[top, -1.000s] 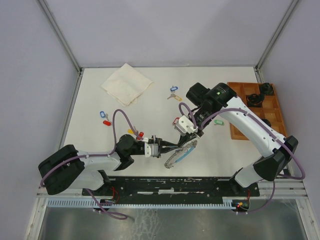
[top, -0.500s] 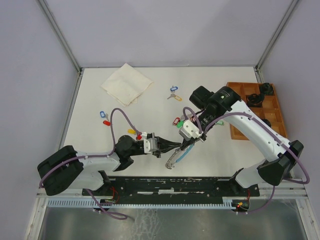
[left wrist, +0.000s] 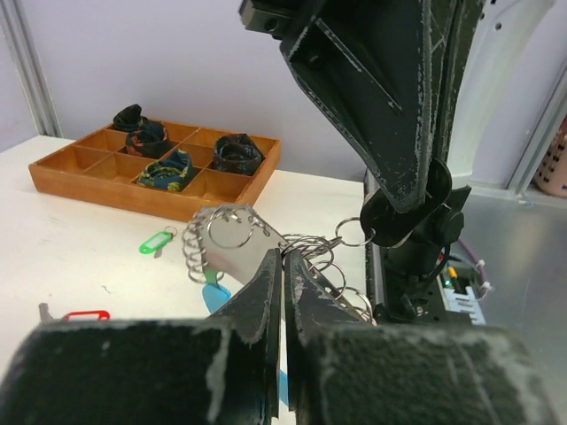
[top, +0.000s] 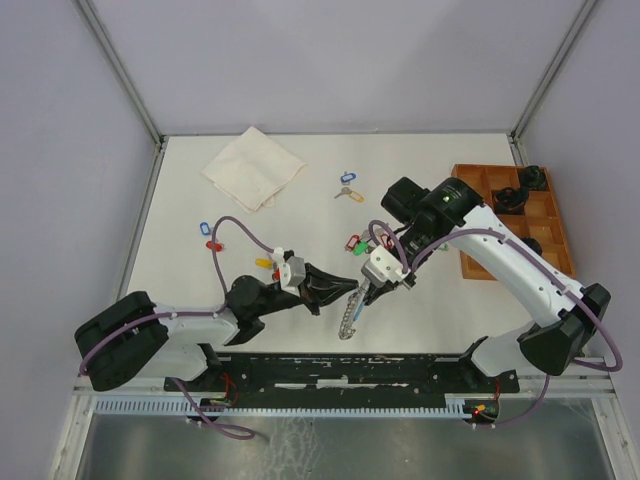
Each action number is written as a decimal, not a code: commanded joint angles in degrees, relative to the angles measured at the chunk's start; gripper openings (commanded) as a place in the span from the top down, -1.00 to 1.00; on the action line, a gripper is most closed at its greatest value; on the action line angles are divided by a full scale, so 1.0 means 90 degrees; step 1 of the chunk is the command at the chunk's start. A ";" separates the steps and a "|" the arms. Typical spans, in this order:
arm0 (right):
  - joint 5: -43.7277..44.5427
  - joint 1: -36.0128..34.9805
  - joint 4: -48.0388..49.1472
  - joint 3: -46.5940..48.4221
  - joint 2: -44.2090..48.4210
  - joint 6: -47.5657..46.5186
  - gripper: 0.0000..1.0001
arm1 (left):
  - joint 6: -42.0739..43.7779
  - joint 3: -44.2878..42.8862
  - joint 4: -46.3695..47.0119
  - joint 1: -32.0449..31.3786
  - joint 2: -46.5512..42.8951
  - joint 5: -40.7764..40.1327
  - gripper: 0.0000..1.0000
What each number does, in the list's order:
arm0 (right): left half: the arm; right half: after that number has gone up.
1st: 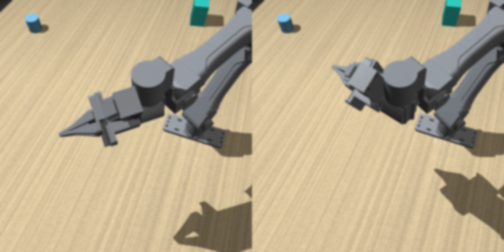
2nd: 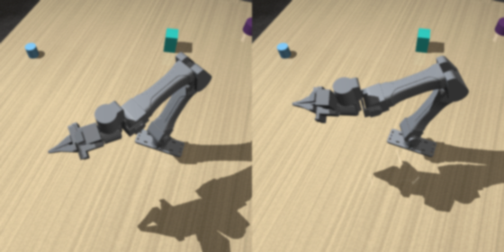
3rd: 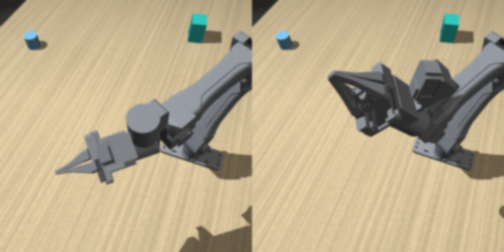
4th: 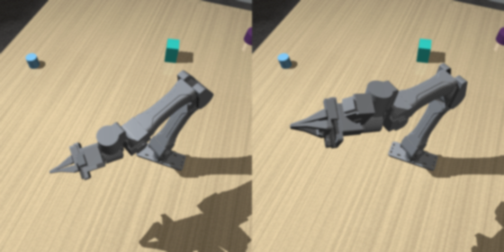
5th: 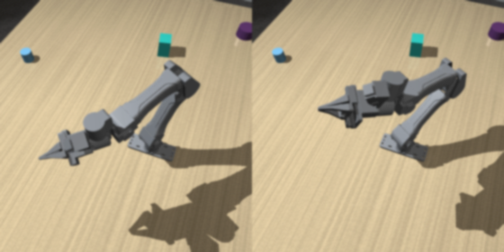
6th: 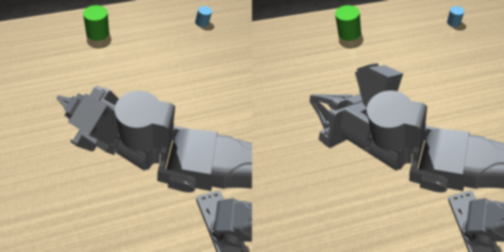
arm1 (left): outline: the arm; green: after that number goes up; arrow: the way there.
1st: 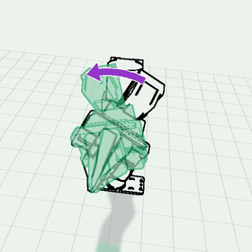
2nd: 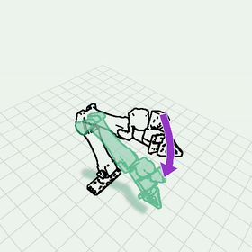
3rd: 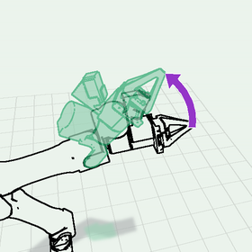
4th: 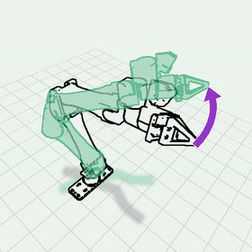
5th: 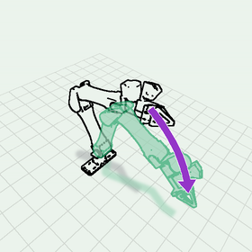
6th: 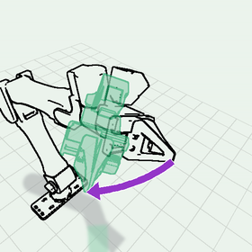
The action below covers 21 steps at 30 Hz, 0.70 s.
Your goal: Remove the keys from the keyring
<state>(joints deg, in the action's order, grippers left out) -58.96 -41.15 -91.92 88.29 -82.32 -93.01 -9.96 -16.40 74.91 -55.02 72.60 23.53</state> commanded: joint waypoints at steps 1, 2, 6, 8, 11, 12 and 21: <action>0.0021 -0.0002 -0.0608 -0.0137 0.0280 0.0189 0.98 | -0.0742 0.0190 0.1073 0.0021 -0.0037 -0.0498 0.95; 0.0046 -0.0003 -0.0525 -0.0187 0.0308 0.0258 0.98 | -0.0830 0.0200 0.1113 0.0018 -0.0045 -0.0503 0.94; 0.0071 -0.0009 -0.0374 -0.0233 0.0336 0.0431 0.98 | -0.0982 0.0224 0.1279 0.0015 -0.0032 -0.0411 0.94; 0.0089 -0.0001 -0.0310 -0.0222 0.0338 0.0518 0.98 | -0.1030 0.0266 0.1426 0.0012 -0.0011 -0.0357 0.94; 0.0034 0.0031 -0.0164 -0.0139 0.0355 0.0793 0.98 | -0.0963 0.0353 0.1563 0.0011 0.0007 -0.0262 0.94; -0.0003 0.0060 -0.0052 -0.0095 0.0367 0.1011 0.99 | -0.0886 0.0393 0.1575 0.0019 0.0012 -0.0243 0.94; -0.0720 0.0582 0.1325 -0.0311 0.0721 0.3000 0.99 | -0.0195 0.0659 0.1932 0.0020 0.0373 -0.0164 0.55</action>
<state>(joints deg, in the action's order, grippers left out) -60.64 -37.67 -85.95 86.39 -78.87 -77.08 -15.94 -10.74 84.64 -55.09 75.02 22.76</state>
